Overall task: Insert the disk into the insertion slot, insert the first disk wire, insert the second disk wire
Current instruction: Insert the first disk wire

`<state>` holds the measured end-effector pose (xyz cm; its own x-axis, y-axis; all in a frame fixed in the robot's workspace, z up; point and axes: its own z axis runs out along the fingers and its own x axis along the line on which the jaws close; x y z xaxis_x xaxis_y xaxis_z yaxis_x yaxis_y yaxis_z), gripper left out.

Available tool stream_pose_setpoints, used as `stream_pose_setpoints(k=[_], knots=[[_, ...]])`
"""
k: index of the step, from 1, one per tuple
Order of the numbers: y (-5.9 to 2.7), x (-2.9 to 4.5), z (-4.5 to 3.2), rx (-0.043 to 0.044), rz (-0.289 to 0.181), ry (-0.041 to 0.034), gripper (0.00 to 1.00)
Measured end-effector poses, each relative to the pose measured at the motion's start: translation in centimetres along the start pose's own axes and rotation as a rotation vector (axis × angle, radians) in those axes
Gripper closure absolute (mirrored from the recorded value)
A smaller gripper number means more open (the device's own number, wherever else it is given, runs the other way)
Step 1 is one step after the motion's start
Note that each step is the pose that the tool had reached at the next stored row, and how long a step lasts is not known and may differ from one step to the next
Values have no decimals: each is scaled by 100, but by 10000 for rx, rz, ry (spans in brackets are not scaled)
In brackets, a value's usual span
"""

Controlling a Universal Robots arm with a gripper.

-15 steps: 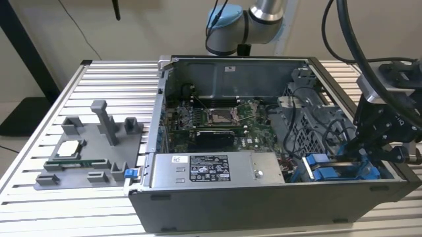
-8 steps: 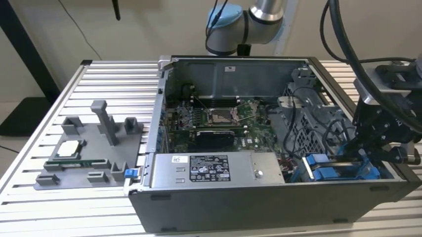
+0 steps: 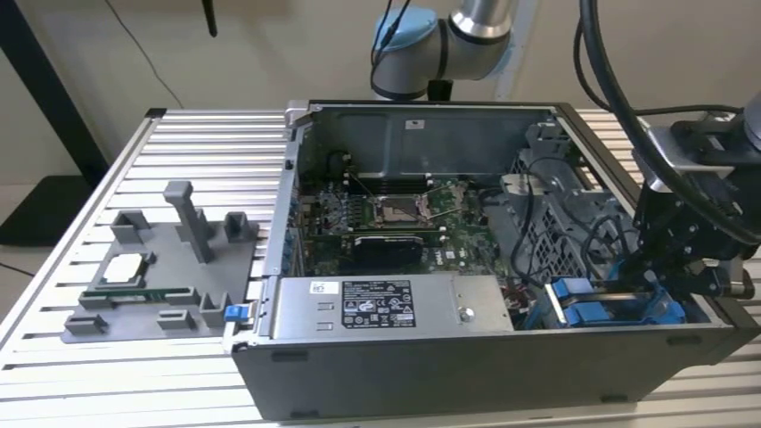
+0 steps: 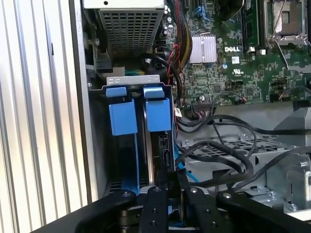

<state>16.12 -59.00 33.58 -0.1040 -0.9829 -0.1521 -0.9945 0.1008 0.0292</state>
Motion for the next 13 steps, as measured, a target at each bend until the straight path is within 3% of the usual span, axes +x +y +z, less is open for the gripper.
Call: stream_pose_setpoints(k=[6, 7, 9, 13], knots=[[4, 9, 55, 18, -1, 9, 100], [6, 10, 61, 15, -1, -5, 0], [13, 9, 45, 16, -1, -10, 0], [25, -17, -120, 17, -3, 0, 0]])
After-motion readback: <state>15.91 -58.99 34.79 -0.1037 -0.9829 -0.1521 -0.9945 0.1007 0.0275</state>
